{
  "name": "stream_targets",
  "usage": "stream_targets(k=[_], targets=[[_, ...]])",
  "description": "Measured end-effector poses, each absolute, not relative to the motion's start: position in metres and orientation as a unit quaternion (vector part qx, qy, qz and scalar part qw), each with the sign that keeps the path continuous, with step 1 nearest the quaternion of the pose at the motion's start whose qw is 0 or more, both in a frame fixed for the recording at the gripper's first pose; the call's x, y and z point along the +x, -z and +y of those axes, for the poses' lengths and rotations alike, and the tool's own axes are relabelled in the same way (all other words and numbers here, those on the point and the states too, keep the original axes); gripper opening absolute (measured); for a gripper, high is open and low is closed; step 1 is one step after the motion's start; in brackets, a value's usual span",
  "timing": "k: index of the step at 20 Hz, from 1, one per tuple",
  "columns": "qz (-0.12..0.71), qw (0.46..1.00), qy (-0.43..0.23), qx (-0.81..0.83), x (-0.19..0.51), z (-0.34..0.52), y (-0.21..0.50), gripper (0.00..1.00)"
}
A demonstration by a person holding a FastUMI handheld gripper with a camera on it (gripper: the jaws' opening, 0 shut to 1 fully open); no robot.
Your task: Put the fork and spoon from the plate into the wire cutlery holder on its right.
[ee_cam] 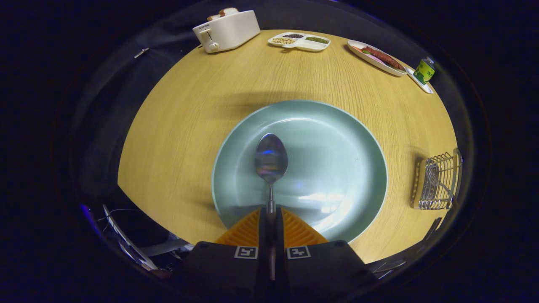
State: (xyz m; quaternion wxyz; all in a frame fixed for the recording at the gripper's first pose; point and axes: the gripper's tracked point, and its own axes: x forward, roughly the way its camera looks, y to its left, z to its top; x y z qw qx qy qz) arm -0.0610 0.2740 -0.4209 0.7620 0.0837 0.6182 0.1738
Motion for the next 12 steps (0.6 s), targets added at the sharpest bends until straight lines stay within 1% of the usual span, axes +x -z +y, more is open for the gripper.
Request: stream_targets(k=[5,12], targets=[[0.597,0.774,-0.194,0.083,-0.049,0.238,0.387,0.10],[0.595,0.766,-0.228,0.088,-0.040,0.156,0.329,0.10]])
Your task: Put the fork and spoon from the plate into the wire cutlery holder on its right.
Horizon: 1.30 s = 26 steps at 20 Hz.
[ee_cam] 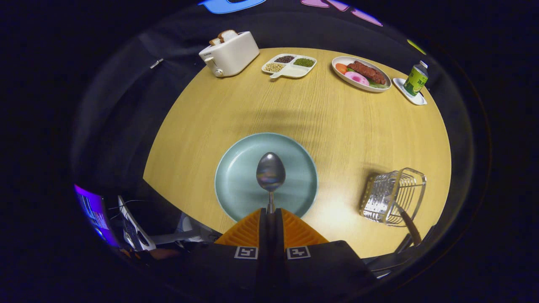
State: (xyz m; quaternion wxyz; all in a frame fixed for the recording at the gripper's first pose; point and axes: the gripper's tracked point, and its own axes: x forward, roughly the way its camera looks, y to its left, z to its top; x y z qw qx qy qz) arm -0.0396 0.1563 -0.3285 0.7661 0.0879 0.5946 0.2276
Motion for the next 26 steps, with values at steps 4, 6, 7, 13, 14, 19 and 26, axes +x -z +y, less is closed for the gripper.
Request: stream_targets(k=[4,6,7,13,14,19,26], targets=[[0.596,0.767,-0.234,0.043,-0.031,0.087,0.298,0.10],[0.604,0.762,-0.233,0.017,-0.029,0.051,0.289,0.10],[0.611,0.757,-0.232,0.001,-0.027,0.034,0.286,0.10],[0.677,0.698,-0.229,-0.052,-0.034,-0.031,0.295,0.10],[0.690,0.684,-0.227,-0.060,-0.035,-0.036,0.300,0.10],[0.737,0.638,-0.211,-0.077,-0.029,-0.044,0.337,0.10],[0.780,0.597,-0.177,-0.070,-0.017,-0.040,0.376,0.10]])
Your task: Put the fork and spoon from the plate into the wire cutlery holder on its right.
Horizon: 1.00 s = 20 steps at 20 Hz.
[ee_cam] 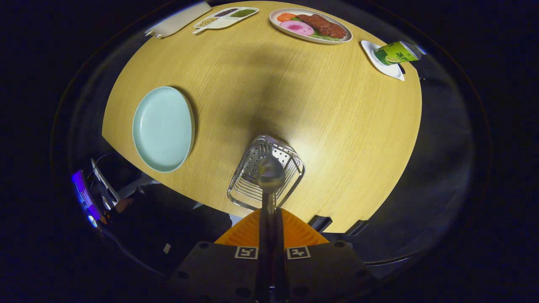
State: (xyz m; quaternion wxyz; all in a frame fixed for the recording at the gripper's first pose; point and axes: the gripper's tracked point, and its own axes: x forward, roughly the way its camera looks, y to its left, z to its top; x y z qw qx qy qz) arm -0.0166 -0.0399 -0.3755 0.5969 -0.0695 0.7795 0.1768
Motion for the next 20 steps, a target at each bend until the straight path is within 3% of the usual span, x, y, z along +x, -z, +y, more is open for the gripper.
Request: stream_targets(k=[3,5,7,11,12,20], targets=[[0.784,0.593,-0.172,-0.061,-0.016,-0.035,0.382,0.10],[0.779,0.602,-0.170,-0.053,-0.012,-0.033,0.381,0.16],[0.764,0.621,-0.171,-0.041,-0.007,-0.032,0.375,0.34],[0.724,0.671,-0.160,-0.001,-0.004,-0.034,0.361,0.91],[0.710,0.687,-0.153,0.014,-0.001,-0.036,0.356,1.00],[0.504,0.857,-0.078,0.073,0.021,-0.049,0.273,1.00]])
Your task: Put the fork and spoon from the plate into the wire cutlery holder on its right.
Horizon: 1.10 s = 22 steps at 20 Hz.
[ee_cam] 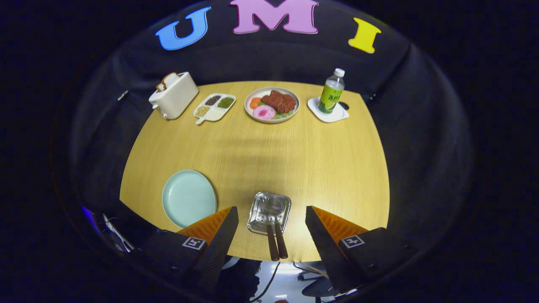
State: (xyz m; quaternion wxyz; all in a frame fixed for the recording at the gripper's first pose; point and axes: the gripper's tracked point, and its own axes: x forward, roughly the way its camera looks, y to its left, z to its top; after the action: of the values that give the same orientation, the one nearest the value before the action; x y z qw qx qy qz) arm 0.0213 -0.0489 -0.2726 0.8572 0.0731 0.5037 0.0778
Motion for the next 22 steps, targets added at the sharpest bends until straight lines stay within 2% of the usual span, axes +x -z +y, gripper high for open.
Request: stream_targets(k=[4,12,19,22], targets=[[0.405,0.908,-0.052,0.094,0.016,-0.038,0.216,1.00],[0.252,0.962,-0.036,0.096,0.006,-0.015,0.131,0.99],[0.139,0.986,-0.025,0.090,-0.004,-0.018,0.087,0.99],[0.127,0.988,-0.029,0.080,-0.012,-0.015,0.085,0.99]])
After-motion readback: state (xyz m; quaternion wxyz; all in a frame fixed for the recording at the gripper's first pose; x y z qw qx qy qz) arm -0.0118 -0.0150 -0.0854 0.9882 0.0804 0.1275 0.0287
